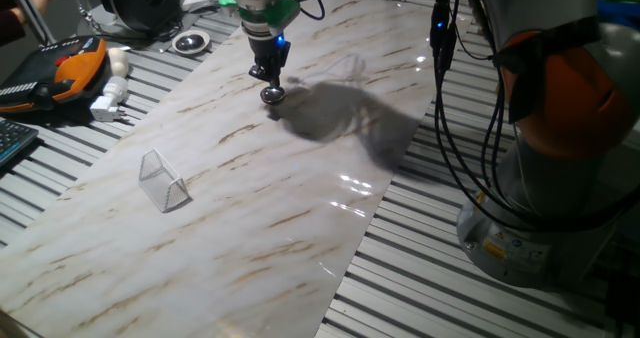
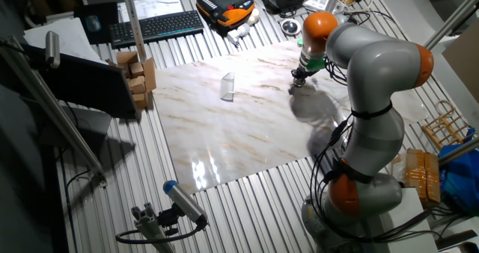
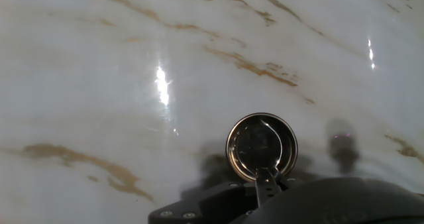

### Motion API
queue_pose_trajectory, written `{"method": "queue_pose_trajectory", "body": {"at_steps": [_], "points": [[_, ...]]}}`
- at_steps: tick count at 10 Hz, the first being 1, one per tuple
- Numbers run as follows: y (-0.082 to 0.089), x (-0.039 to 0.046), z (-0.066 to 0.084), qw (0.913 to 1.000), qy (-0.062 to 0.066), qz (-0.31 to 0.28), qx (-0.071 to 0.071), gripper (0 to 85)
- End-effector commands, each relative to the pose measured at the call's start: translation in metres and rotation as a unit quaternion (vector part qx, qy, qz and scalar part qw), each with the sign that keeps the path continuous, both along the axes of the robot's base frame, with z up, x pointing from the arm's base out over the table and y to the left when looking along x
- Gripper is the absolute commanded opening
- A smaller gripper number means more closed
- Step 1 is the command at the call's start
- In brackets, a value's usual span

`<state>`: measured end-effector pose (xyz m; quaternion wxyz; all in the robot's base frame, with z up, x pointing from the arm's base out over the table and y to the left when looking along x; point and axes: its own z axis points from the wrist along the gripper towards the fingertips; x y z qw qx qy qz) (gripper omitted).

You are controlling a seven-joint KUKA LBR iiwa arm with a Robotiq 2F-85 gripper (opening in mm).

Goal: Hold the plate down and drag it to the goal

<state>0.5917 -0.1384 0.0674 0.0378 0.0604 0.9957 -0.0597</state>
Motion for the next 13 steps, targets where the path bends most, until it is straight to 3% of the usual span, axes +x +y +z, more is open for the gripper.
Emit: {"method": "queue_pose_trajectory", "body": {"at_steps": [1,3,4,5,7,8,9,11,13], "points": [[0.0000,0.0001,-0.0001,1.0000,0.001,0.000,0.002,0.0],[0.0000,0.0001,-0.0001,1.0000,-0.006,-0.003,0.004,0.0],[0.0000,0.0001,-0.0001,1.0000,-0.004,-0.005,-0.003,0.0],[0.0000,0.0001,-0.0001,0.9999,0.006,-0.012,-0.011,0.0],[0.0000,0.0001,-0.0001,0.9999,0.008,-0.012,-0.006,0.0],[0.0000,0.0001,-0.0001,0.9998,0.014,-0.007,-0.014,0.0],[0.0000,0.0001,-0.0001,0.9994,0.018,0.003,-0.030,0.0],[0.0000,0.0001,-0.0001,0.9995,0.013,0.007,-0.029,0.0],[0.0000,0.0001,-0.0001,0.9994,0.018,0.010,-0.027,0.0]]}}
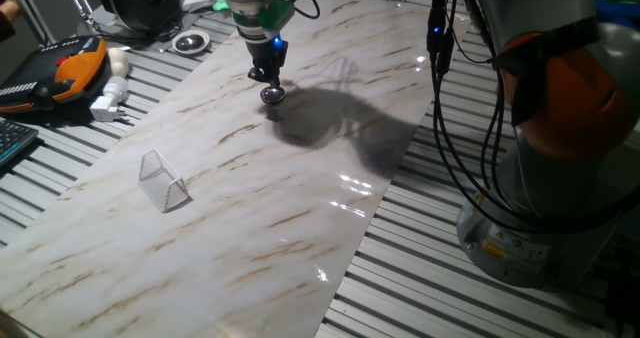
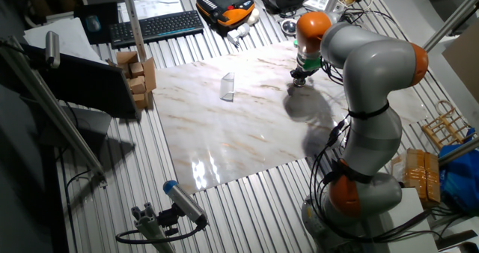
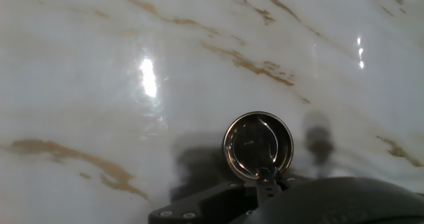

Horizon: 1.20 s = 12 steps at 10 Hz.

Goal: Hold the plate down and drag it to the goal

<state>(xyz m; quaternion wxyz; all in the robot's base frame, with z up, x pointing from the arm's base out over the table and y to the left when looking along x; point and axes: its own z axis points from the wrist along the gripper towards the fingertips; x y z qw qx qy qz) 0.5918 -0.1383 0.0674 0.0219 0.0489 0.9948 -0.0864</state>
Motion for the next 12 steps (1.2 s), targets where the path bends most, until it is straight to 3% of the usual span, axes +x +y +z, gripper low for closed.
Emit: {"method": "queue_pose_trajectory", "body": {"at_steps": [1,8,10,12], "points": [[0.000,0.0000,0.000,1.0000,0.000,0.000,0.002,0.0],[-0.008,0.0145,-0.023,0.9998,-0.007,0.007,0.018,0.0],[-0.005,0.0163,-0.024,0.9999,-0.006,0.012,0.008,0.0],[-0.003,0.0189,-0.026,0.9996,-0.007,0.024,0.013,0.0]]}}
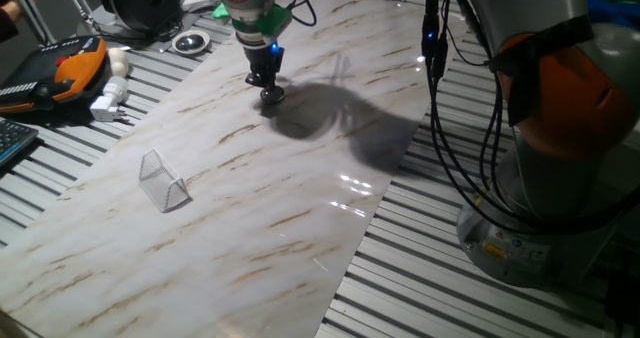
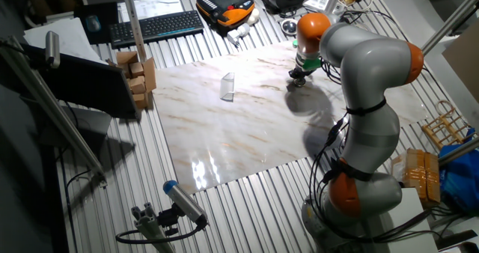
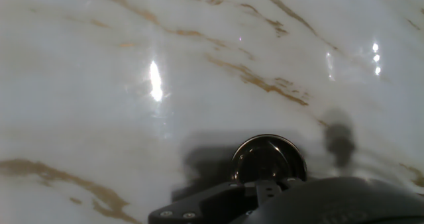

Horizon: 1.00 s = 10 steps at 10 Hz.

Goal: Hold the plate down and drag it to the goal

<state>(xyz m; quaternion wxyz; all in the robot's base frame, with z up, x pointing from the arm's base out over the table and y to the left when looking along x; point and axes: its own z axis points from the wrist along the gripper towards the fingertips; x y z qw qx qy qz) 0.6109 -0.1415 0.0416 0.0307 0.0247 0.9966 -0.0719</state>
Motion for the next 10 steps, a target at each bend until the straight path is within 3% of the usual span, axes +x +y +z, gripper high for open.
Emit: {"method": "queue_pose_trajectory", "body": {"at_steps": [1,10], "points": [[0.0005,0.0003,0.0001,1.0000,0.001,0.005,0.003,0.0],[0.0029,0.0006,-0.0069,0.9999,0.001,0.015,0.005,0.0]]}}
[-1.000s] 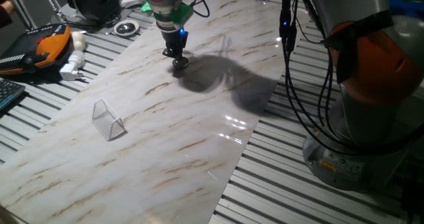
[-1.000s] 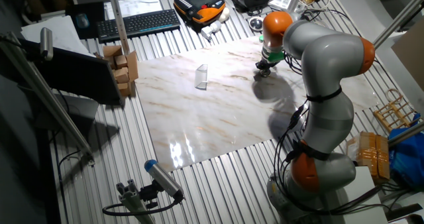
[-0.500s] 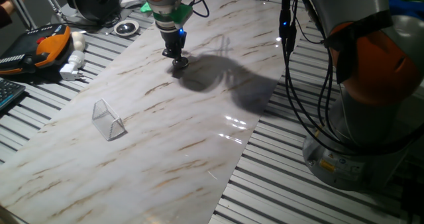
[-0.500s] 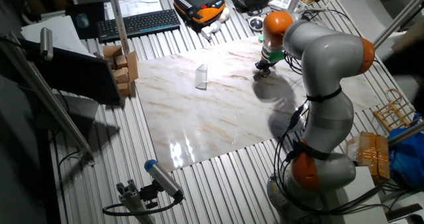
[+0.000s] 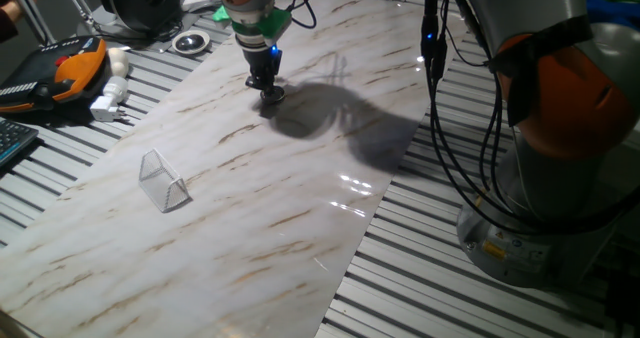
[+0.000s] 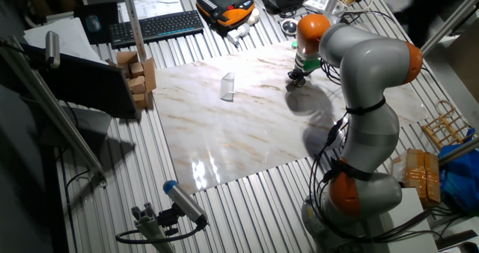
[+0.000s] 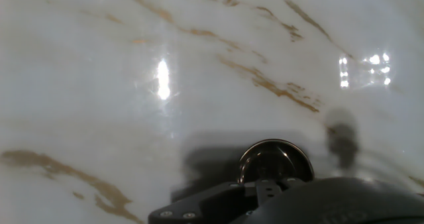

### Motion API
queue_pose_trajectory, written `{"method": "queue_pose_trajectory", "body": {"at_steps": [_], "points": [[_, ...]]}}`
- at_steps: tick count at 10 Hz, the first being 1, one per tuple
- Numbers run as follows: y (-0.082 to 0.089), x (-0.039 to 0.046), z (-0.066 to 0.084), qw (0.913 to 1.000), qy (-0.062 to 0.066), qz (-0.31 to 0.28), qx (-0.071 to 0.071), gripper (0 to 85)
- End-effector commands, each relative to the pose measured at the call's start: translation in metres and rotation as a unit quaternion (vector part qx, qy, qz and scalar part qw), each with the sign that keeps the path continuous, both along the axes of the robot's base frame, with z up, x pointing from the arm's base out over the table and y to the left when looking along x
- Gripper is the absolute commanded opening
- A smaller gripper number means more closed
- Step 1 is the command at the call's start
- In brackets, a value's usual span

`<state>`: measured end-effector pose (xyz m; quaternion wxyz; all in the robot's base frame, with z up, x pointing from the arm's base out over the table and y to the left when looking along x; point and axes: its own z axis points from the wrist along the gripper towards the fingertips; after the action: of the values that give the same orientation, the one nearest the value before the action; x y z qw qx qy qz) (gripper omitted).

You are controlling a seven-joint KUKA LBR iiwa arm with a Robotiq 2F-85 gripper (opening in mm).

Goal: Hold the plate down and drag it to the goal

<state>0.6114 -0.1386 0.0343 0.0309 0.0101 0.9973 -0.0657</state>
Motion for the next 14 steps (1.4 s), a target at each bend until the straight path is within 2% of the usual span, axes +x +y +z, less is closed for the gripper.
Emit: {"method": "queue_pose_trajectory", "body": {"at_steps": [1,5,14], "points": [[0.0001,0.0001,-0.0006,1.0000,0.000,0.000,0.001,0.0],[0.0008,-0.0001,-0.0046,1.0000,-0.002,0.000,0.008,0.0],[0.0027,-0.0015,-0.0065,1.0000,-0.003,-0.002,0.008,0.0]]}}
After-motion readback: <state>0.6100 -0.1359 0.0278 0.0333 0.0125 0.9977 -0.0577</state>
